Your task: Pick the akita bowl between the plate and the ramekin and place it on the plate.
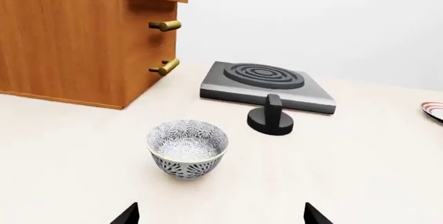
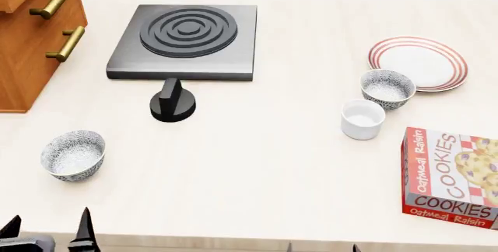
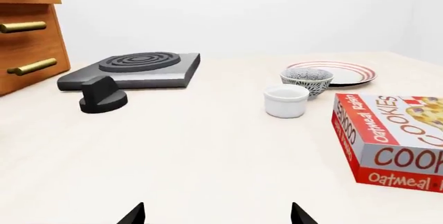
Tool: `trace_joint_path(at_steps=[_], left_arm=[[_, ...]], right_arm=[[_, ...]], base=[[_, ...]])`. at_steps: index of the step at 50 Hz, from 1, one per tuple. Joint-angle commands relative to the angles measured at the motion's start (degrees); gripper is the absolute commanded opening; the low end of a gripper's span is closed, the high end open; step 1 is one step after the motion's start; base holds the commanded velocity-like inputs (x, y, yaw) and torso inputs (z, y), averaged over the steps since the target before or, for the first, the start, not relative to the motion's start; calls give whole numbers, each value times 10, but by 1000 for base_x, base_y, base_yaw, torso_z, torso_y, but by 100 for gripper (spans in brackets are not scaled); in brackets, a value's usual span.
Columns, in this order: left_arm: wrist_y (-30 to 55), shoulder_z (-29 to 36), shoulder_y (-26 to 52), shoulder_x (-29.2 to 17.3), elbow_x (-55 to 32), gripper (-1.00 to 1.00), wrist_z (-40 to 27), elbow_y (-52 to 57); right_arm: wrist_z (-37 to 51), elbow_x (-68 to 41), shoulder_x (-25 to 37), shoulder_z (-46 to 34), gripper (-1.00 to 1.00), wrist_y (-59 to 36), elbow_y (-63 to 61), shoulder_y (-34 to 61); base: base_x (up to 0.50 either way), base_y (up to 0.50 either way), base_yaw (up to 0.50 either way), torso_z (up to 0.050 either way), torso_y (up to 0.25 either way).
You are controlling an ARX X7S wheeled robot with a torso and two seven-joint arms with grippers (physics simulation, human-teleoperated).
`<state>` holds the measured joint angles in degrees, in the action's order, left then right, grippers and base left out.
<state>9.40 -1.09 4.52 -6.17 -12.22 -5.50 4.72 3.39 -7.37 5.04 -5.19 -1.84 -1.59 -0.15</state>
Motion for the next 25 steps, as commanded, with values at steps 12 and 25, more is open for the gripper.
trace_joint_path(at_steps=[12,25], left_arm=[[39,-80,75,-37,-64,100,-29,-52],[23,-99,89,-49,-62,100,-42,-98]], right_arm=[[12,-36,35,-24,100,-142,-160,24],[28,-49,56,-15,100,-199,-246,48]], base=[[0,0,0,0,0],[0,0,0,0,0]])
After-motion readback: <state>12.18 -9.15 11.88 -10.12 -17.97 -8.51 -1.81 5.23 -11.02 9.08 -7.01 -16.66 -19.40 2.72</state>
